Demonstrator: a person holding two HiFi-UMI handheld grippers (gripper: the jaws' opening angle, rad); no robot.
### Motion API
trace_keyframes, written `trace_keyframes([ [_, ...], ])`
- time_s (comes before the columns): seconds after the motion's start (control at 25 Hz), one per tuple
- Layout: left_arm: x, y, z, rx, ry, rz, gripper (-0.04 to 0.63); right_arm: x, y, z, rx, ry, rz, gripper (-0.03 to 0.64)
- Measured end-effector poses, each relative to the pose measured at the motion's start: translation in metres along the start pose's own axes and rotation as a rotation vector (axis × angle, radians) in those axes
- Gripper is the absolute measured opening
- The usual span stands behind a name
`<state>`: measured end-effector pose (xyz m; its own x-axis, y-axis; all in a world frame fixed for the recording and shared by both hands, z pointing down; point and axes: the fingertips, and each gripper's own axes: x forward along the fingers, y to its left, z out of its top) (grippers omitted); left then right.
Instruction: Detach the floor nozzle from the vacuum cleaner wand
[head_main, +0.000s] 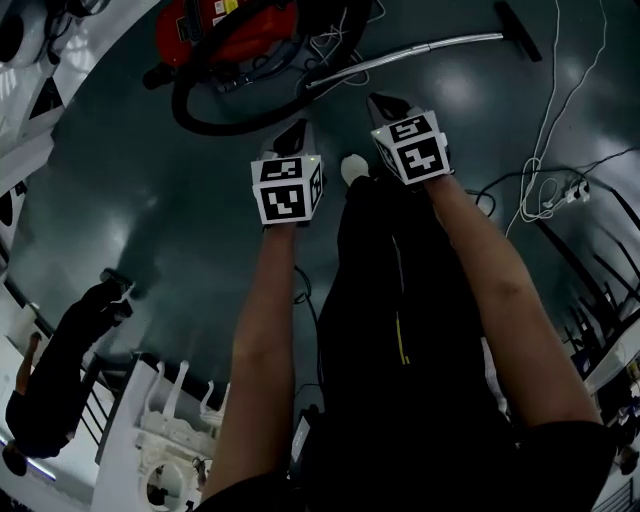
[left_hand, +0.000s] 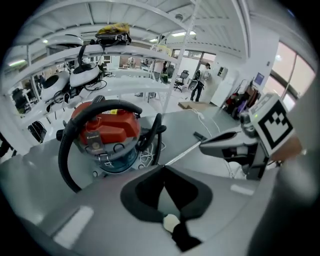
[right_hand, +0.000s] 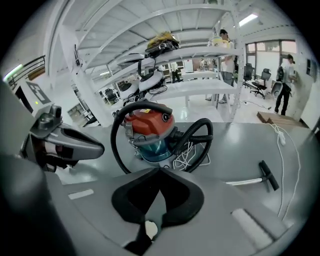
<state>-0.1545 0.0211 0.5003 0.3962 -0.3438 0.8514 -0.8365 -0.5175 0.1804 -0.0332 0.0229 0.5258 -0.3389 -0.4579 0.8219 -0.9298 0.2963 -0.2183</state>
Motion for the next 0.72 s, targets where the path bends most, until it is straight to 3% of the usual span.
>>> trace_keyframes([
  [0.2,0.003,-0.026,-0.008,0.001,-0.007,-0.022,0.009,-0.007,-0.001,-0.019,0.035,0.000,-0.011,-0.006],
  [0.52,-0.006,-0.043,-0.014,0.011,-0.016,0.012,0.009,-0.025,0.005,-0.031,0.098,-0.051,0.015,-0.006],
  [0.72,-0.004,-0.036,-0.016,-0.085,-0.030,0.053,0.009,-0.034,0.005,-0.030,0.104,-0.071,0.004,-0.006],
])
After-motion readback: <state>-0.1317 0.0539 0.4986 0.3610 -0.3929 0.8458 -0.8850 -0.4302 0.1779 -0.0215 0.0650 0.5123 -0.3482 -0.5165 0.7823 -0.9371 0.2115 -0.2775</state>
